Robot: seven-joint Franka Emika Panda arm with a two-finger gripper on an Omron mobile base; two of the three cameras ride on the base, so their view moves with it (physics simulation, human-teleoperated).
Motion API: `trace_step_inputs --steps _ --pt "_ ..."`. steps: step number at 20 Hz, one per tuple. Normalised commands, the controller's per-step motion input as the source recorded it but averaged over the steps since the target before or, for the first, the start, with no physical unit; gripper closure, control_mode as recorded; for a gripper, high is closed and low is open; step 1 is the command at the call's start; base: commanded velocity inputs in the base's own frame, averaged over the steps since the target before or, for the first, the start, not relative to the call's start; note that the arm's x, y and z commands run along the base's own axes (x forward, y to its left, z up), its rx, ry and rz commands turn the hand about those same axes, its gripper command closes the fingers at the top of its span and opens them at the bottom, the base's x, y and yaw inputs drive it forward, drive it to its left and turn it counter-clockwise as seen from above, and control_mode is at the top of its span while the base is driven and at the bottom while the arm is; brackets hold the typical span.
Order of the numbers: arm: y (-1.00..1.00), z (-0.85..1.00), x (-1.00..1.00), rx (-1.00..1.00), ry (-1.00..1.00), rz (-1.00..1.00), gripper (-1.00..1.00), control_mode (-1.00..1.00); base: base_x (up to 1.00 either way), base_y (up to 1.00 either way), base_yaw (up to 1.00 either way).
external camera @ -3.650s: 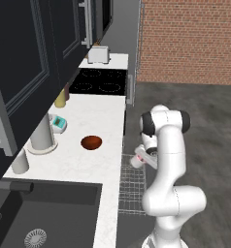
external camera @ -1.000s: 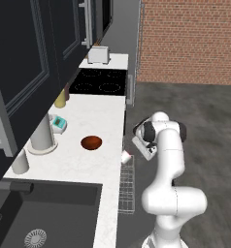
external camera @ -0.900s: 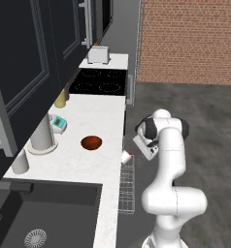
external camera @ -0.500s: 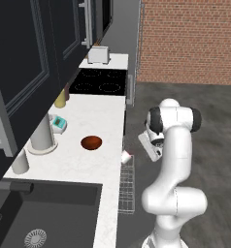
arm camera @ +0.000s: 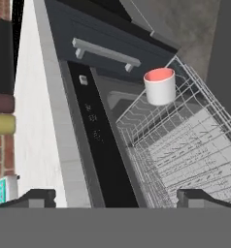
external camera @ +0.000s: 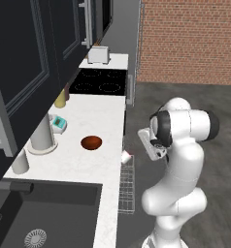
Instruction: Pick up the cup and bowl from the counter, place them in the dishwasher, and close the dishwasher door.
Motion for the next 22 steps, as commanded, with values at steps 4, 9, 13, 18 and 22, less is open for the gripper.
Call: trace_step_inputs --steps 4,9,13,18,22 --pt "0.00 1.00 0.00 0.00 0.00 0.02 -1.00 -1.00 0.00 0.00 0.00" --pt "-0.07 1.00 0.00 0.00 0.00 0.05 -1.00 -1.00 0.00 0.00 0.00" --pt "-0.16 1.00 -0.11 0.00 0.06 0.07 -1.00 -1.00 0.00 0.00 0.00" --pt "-0.03 1.00 -0.50 0.00 0.15 0.11 -1.00 -1.00 0.00 0.00 0.00" --pt "0.32 0.82 -0.61 -0.02 0.22 0.14 -1.00 -1.00 0.00 0.00 0.00"
